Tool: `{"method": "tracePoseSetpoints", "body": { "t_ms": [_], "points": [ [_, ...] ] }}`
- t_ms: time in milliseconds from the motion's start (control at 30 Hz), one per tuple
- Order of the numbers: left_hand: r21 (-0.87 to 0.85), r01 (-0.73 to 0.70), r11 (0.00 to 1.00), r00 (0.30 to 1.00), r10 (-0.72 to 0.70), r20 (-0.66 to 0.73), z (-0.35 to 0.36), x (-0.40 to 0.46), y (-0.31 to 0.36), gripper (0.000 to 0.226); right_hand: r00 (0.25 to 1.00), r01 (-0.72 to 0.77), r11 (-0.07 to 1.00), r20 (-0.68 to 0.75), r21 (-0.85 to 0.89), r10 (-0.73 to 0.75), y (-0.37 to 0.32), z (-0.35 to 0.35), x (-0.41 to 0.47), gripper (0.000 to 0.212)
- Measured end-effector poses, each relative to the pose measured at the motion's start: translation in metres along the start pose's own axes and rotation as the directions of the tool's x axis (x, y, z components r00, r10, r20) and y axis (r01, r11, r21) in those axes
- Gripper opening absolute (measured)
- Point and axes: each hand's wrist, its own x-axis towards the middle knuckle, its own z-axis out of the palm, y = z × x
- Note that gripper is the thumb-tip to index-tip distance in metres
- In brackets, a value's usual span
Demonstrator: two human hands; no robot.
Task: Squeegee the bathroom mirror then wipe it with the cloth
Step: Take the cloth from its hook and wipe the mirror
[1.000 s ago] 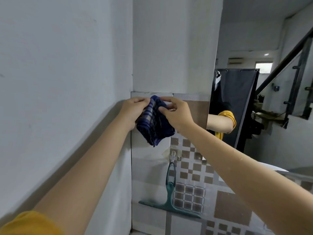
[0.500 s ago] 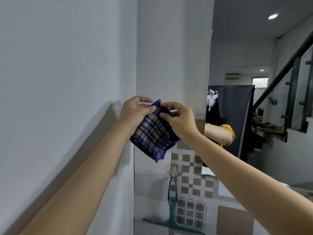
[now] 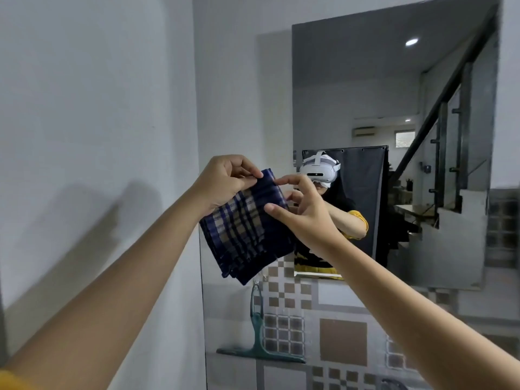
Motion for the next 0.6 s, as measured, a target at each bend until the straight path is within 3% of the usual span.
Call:
{"method": "tracePoseSetpoints", "body": {
  "t_ms": [133, 233, 333, 433, 600],
  "points": [
    [-0.008, -0.027, 1.0, 0.999, 0.027, 0.027, 0.028, -0.001, 0.017, 0.02, 0.999, -0.044, 0.996, 0.006, 0.079, 0.044, -0.014, -0.033, -0.022, 0.04],
    [-0.075, -0.033, 0.997, 0.999, 0.034, 0.01, 0.054, -0.004, 0.026, 0.02, 0.997, -0.069, 0.986, -0.03, 0.149, 0.074, -0.024, -0.059, -0.035, 0.041],
    [-0.161, -0.033, 0.986, 0.999, 0.032, -0.011, 0.08, -0.006, 0.037, 0.017, 0.99, -0.136, 0.964, -0.011, 0.226, 0.142, -0.031, -0.083, -0.05, 0.055],
    [-0.239, -0.01, 0.971, 1.0, 0.007, -0.014, 0.105, -0.007, 0.045, 0.018, 0.973, -0.221, 0.912, 0.02, 0.346, 0.228, -0.032, -0.099, -0.064, 0.051],
    [-0.134, -0.024, 0.991, 1.0, 0.023, -0.013, 0.137, -0.01, 0.047, 0.017, 0.951, -0.289, 0.875, 0.014, 0.388, 0.308, -0.018, -0.118, -0.08, 0.042]
  ]
}}
